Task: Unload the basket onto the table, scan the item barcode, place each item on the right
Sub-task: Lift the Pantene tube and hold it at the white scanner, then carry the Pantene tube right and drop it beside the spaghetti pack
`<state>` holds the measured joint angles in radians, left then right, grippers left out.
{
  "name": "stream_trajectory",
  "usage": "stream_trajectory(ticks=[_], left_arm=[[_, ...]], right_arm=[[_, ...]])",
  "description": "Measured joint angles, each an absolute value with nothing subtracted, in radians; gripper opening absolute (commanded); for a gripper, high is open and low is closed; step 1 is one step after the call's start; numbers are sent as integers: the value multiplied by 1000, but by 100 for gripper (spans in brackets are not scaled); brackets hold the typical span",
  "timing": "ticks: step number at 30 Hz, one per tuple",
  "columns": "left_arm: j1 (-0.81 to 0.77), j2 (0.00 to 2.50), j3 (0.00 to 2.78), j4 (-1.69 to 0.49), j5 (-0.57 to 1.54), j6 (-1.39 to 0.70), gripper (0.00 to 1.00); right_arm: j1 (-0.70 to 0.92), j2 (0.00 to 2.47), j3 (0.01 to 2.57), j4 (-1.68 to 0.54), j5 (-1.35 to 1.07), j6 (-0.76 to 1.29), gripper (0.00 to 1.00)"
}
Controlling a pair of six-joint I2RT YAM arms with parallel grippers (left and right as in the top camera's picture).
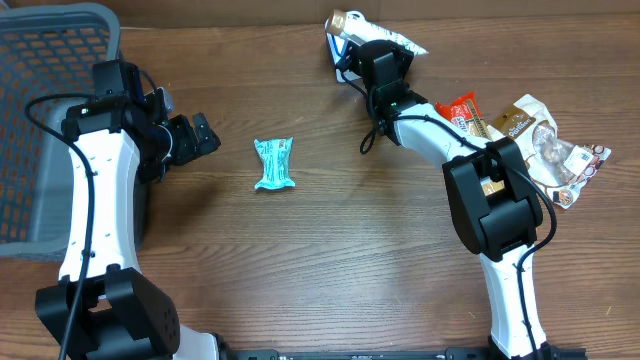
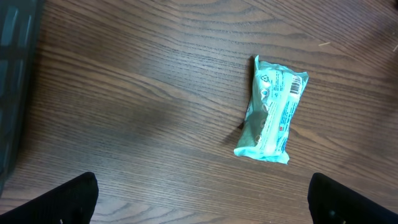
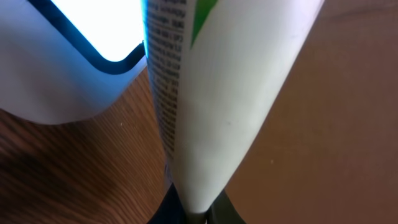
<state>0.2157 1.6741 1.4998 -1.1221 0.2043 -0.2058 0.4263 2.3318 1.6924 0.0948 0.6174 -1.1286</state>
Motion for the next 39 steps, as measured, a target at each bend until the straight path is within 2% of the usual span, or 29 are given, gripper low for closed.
stream_trajectory(ticks=[13, 22, 29, 32, 35, 39], left_arm=[[216, 1674, 1500, -1122, 205, -206, 100], [216, 1674, 1500, -1122, 205, -206, 100], [216, 1674, 1500, -1122, 204, -206, 100], [216, 1674, 1500, -1123, 205, -206, 100], [216, 1674, 1500, -1123, 205, -206, 100], [216, 1674, 1500, -1122, 205, -206, 99]], right_arm=[[426, 2332, 1692, 61, 623, -1197, 4], [430, 2326, 1692, 19, 618, -1151, 4], [439, 2135, 1693, -374, 509, -904, 4], [439, 1958, 1694, -665, 413, -683, 4], [439, 1836, 1706, -847, 341, -497, 4], [439, 1785, 1718, -1139, 274, -255, 4]])
